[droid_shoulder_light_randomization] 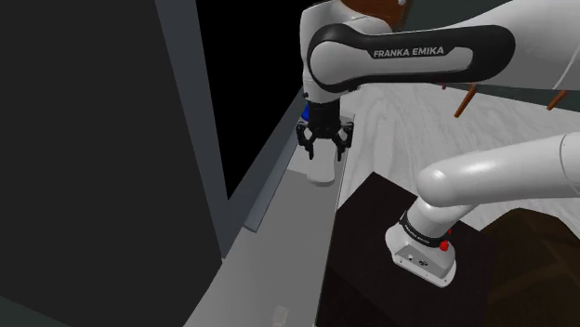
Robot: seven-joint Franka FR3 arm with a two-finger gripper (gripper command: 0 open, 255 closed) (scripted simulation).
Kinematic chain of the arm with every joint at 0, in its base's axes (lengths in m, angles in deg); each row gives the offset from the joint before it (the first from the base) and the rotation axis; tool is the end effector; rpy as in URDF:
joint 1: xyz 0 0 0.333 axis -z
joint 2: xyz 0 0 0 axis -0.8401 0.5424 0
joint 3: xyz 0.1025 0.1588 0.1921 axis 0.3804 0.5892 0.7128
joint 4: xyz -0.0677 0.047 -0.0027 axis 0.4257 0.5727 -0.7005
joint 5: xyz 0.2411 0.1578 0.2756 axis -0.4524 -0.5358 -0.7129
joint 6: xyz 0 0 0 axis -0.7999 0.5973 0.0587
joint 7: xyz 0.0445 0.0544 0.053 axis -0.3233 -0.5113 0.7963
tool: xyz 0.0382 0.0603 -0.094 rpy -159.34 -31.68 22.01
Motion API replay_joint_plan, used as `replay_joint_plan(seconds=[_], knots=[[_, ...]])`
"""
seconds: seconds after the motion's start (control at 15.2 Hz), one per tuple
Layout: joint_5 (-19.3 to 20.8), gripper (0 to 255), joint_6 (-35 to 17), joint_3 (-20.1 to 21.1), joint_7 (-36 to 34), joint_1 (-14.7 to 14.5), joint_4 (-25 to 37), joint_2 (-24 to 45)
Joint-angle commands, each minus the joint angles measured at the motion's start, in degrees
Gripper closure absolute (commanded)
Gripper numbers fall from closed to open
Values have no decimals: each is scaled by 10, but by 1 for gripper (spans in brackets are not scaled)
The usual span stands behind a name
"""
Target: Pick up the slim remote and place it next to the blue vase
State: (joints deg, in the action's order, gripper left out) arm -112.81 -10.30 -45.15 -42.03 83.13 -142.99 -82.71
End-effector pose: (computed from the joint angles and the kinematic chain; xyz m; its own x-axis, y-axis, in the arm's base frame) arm 0.3682 0.1517 0.4108 0.4241 -0.9010 -0.0911 -0.8721 -0.4334 0.2272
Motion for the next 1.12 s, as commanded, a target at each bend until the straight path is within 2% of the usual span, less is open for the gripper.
replay_joint_plan(seconds=[0.0,0.07,0.13,0.33,0.79,1.06], knots=[[10,255,-151,12,25,50,18,40],[-4,0,-8,7,12,8,-7,-12],[-4,0,-8,7,12,8,-7,-12],[-14,0,-31,-59,70,-8,-28,-74],[-34,0,-80,-38,74,-15,-78,-75],[-36,0,-84,-36,74,-16,-82,-75]])
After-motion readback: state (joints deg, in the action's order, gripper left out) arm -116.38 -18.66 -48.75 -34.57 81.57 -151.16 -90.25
